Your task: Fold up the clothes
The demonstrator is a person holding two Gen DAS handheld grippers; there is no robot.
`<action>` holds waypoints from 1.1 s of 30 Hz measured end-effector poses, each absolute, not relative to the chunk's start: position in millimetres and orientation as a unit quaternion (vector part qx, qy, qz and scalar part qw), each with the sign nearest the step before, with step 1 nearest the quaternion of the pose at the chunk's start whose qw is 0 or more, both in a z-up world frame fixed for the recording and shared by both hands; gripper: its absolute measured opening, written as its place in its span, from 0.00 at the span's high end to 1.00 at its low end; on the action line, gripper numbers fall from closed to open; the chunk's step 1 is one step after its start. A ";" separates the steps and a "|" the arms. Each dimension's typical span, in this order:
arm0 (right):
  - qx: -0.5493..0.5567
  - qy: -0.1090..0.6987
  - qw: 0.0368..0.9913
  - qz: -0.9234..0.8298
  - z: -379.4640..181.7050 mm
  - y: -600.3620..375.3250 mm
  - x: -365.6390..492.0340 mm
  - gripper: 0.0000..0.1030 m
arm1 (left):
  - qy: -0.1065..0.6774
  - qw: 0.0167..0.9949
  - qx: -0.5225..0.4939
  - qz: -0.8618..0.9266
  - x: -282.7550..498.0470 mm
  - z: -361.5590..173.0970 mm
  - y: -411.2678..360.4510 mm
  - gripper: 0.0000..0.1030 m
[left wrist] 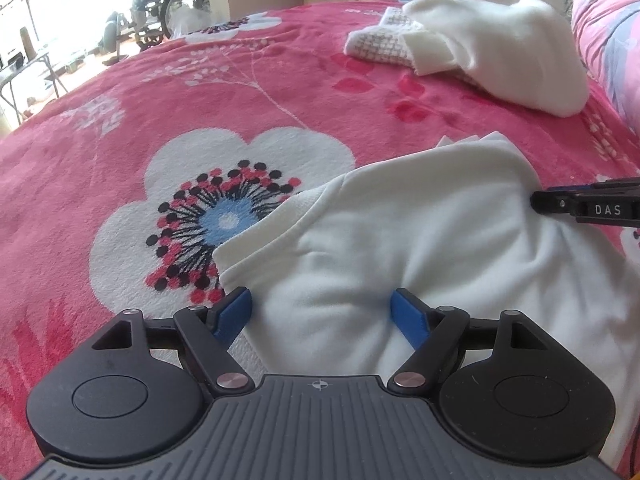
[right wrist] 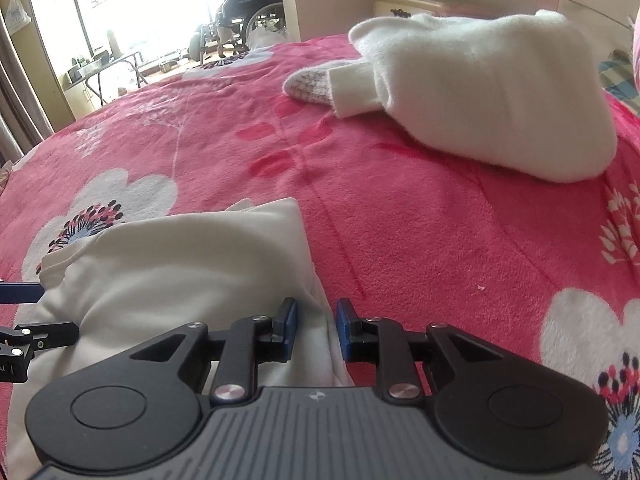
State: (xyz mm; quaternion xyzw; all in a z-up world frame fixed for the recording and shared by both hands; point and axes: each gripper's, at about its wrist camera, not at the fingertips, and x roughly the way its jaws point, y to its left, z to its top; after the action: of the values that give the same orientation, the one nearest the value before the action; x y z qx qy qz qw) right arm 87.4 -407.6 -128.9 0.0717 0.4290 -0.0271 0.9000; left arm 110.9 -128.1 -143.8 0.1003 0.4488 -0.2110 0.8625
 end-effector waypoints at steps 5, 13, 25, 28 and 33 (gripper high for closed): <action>0.070 0.429 0.900 -0.028 -129.0 -406.4 87.2 0.78 | 0.450 0.863 0.103 -0.207 109.7 -142.8 -129.4 0.24; 0.067 0.429 0.900 -0.031 -129.4 -405.0 88.1 0.78 | 0.452 0.863 0.102 -0.203 108.6 -141.6 -129.5 0.24; 0.063 0.428 0.901 -0.032 -130.8 -403.7 88.0 0.77 | 0.452 0.863 0.106 -0.199 108.5 -142.9 -131.9 0.24; 0.063 0.428 0.901 -0.033 -131.4 -403.9 87.8 0.77 | 0.452 0.863 0.107 -0.198 108.1 -143.1 -132.2 0.24; 0.062 0.427 0.901 -0.033 -131.7 -403.0 87.3 0.76 | 0.450 0.864 0.108 -0.197 107.2 -143.4 -133.0 0.24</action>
State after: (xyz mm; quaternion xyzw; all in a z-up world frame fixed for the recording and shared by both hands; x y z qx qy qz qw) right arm 87.3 -403.0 -131.7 0.0620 0.4271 -0.0331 0.9015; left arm 107.2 -133.0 -143.4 0.1081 0.4504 -0.1970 0.8641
